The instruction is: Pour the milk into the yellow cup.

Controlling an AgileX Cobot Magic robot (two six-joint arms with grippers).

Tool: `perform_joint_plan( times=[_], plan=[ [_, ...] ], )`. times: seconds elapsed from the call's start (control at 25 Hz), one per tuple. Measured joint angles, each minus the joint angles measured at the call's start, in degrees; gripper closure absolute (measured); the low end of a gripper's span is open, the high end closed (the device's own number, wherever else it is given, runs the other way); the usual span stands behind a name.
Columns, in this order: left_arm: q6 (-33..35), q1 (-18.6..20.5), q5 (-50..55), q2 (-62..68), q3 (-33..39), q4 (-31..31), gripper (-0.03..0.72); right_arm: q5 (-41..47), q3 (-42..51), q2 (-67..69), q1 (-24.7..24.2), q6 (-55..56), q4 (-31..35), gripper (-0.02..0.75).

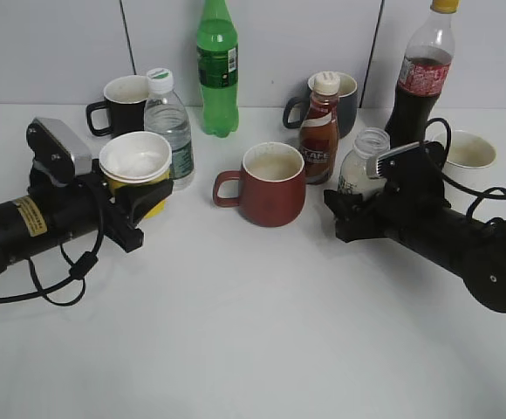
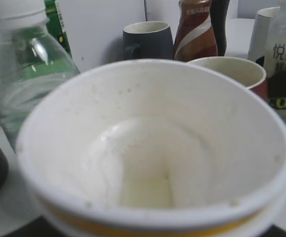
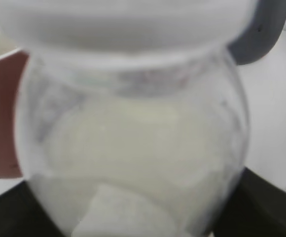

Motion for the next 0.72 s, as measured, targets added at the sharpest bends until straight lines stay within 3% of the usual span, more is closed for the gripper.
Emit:
perform_joint_plan(
  times=[0.08,0.36,0.72],
  plan=[
    [0.00,0.00,0.00,0.00,0.00,0.00,0.374,-0.20,-0.06,0.04,0.00,0.00,-0.02,0.261],
    [0.00,0.00,0.00,0.00,0.00,0.13,0.375,0.20,-0.06,-0.12,0.00,0.00,-0.06,0.261],
    [-4.19,-1.98,0.05,0.00,0.00,0.22,0.376,11.46,0.49,-12.61,1.04,0.00,-4.77,0.262]
  ],
)
